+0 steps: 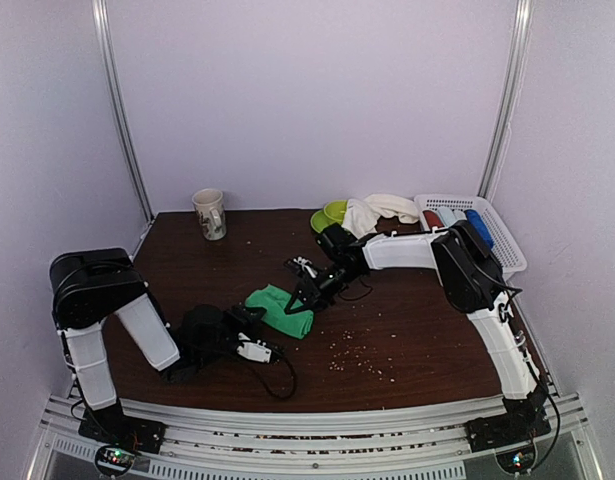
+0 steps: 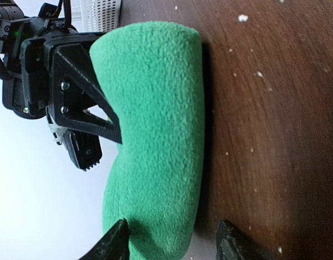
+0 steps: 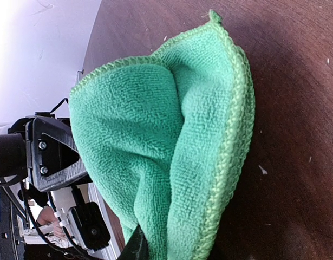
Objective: Roll the towels
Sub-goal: Roll the towel at the center of the board, then pick up the towel from the center of the board.
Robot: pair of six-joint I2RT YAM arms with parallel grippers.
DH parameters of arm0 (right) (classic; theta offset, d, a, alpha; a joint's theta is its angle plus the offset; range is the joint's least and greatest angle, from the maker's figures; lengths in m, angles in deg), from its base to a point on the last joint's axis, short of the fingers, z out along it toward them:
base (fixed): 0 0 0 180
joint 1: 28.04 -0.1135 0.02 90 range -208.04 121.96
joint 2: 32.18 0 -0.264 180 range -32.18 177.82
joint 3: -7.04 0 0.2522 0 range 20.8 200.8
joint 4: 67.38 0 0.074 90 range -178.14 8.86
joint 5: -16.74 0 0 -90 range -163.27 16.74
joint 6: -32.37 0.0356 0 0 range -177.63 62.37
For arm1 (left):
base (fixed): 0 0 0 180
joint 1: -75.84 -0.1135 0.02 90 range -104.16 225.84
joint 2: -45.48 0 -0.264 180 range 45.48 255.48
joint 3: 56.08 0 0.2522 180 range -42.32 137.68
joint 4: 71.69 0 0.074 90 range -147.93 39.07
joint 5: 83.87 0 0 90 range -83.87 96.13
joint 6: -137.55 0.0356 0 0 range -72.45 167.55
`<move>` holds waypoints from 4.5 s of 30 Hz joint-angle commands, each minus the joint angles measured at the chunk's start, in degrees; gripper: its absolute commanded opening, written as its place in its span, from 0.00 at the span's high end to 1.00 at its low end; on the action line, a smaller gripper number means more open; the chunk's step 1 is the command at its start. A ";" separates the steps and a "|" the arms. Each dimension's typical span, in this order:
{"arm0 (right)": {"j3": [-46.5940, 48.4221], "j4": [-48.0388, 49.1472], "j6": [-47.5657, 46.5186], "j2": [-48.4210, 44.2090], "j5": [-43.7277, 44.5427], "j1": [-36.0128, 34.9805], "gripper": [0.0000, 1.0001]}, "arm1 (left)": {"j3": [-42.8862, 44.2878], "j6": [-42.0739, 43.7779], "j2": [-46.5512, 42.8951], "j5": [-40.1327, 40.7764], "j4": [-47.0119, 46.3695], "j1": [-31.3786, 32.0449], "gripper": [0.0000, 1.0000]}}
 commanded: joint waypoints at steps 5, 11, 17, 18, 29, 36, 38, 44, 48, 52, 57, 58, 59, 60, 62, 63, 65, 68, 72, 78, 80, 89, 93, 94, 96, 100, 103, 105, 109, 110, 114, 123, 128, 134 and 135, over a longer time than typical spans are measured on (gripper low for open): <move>0.19 -3.27 -1.20 2.92 2.22 0.13 0.93 | -3.96 4.32 5.57 2.49 -19.75 -0.07 0.40; 0.30 -3.62 -1.40 2.82 2.36 0.17 0.93 | -2.95 5.03 8.74 3.25 -23.77 0.04 0.27; 0.63 -3.78 -1.37 2.76 2.29 0.09 0.93 | -1.13 4.16 7.54 1.38 -16.02 0.18 0.10; 0.68 -3.85 -1.34 2.71 2.20 0.06 0.93 | -0.74 4.01 7.12 1.20 -14.11 0.22 0.09; 1.84 -5.67 -2.45 2.92 1.94 -0.19 0.93 | 2.01 3.17 5.11 0.37 0.27 0.16 0.24; 1.96 -7.11 -3.83 2.88 1.84 -0.35 0.93 | 6.87 0.26 3.18 0.12 12.62 0.20 0.49; 2.01 -7.40 -4.06 2.76 1.91 -0.35 0.93 | 7.74 -0.34 2.58 -0.11 15.67 0.18 0.62; 2.01 -8.51 -5.97 1.82 1.99 -0.28 0.74 | 11.15 -3.23 -1.65 -2.61 30.51 -0.05 0.98; 0.94 -7.96 -7.37 0.56 2.43 -0.31 0.45 | 15.66 -5.34 -5.01 -6.70 46.39 -0.90 0.99; -0.01 -6.04 -7.45 -0.43 1.54 -0.27 0.32 | 20.05 -6.01 -7.78 -12.29 57.61 -2.69 0.97; -0.57 -3.63 -6.32 -0.89 -0.45 -0.35 0.31 | 27.28 -5.60 -6.96 -16.63 70.24 -4.56 0.95; -0.74 -3.43 -6.30 -1.00 -0.60 -0.35 0.31 | 28.45 -5.67 -6.31 -16.88 72.17 -4.88 0.95; -0.92 -3.19 -6.30 -1.11 -0.93 -0.40 0.31 | 29.79 -5.62 -5.33 -17.26 74.09 -5.18 0.94; -1.21 -2.74 -6.23 -1.39 -1.22 -0.44 0.31 | 31.16 -5.69 -4.37 -17.79 76.53 -5.56 0.93; -1.74 -2.17 -6.20 -1.79 -1.82 -0.60 0.30 | 34.19 -6.08 -2.31 -18.36 80.72 -6.24 0.92; -2.08 -1.81 -6.12 -2.02 -2.14 -0.75 0.30 | 35.29 -6.48 -1.55 -18.45 82.01 -6.50 0.92; -2.25 -1.70 -6.35 -2.32 -2.55 -1.05 0.29 | 37.09 -6.52 -0.18 -18.89 84.40 -6.84 0.92; -2.20 -1.34 -6.24 -2.43 -2.82 -1.48 0.29 | 39.99 -6.55 1.38 -19.65 88.40 -7.03 0.91; -1.81 -1.26 -6.13 -2.09 -2.69 -1.82 0.28 | 45.20 -6.78 4.13 -21.04 94.84 -7.50 0.91; -1.25 -0.74 -6.21 -1.52 -3.06 -2.02 0.28 | 53.96 -6.35 9.95 -21.20 107.08 -7.92 0.91; -1.10 -0.72 -6.23 -1.49 -3.26 -2.09 0.28 | 56.21 -6.25 11.37 -21.40 109.47 -8.02 0.91; -0.97 1.91 -4.10 -1.42 -5.32 -2.84 0.34 | 61.99 -7.82 16.16 -20.60 114.73 -8.72 0.90; -0.75 3.23 -2.08 -0.40 -6.63 -2.99 0.54 | 62.16 -8.02 16.09 -20.07 114.12 -8.78 0.90; -0.62 3.29 -2.00 -0.14 -6.87 -3.01 0.58 | 62.04 -7.93 15.85 -20.12 113.94 -8.78 0.90; -0.51 3.60 -1.60 0.03 -6.97 -2.99 0.65 | 61.69 -7.82 15.28 -20.18 113.09 -8.72 0.89; -0.46 4.02 -0.96 -0.05 -7.32 -3.03 0.84 | 59.64 -7.85 12.77 -19.38 109.74 -8.72 0.75; -0.59 3.89 -0.55 -0.67 -6.31 -2.78 0.98 | 59.34 -8.55 9.83 -19.34 107.76 -9.29 0.62; -0.91 3.87 -0.14 -1.43 -4.86 -2.36 1.00 | 59.66 -9.22 7.09 -19.72 106.84 -10.11 0.40; -3.09 5.01 0.76 -4.76 -2.08 -1.00 1.00 | 59.93 -11.08 -0.45 -21.25 105.32 -12.08 0.02; -3.63 5.30 0.86 -5.79 -1.10 -0.56 1.00 | 59.88 -11.86 -2.42 -21.71 104.87 -12.77 0.02; -4.58 4.31 0.75 -10.62 4.26 1.35 1.00 | 57.45 -17.70 -10.69 -21.63 99.19 -15.87 0.02; -9.11 -1.38 -0.71 -26.97 22.91 9.56 1.00 | 47.16 -31.75 -18.66 -18.29 92.48 -24.48 0.02; -15.46 -0.26 0.88 -38.75 31.02 16.81 1.00 | 39.29 -33.89 -22.74 -18.85 89.49 -27.43 0.02; -18.25 -4.83 -1.31 -44.86 35.93 25.52 1.00 | 32.81 -35.90 -28.05 -20.13 88.61 -27.60 0.02; -19.16 -4.96 -1.52 -45.68 36.50 27.41 1.00 | 31.58 -36.20 -28.92 -20.36 88.42 -27.59 0.02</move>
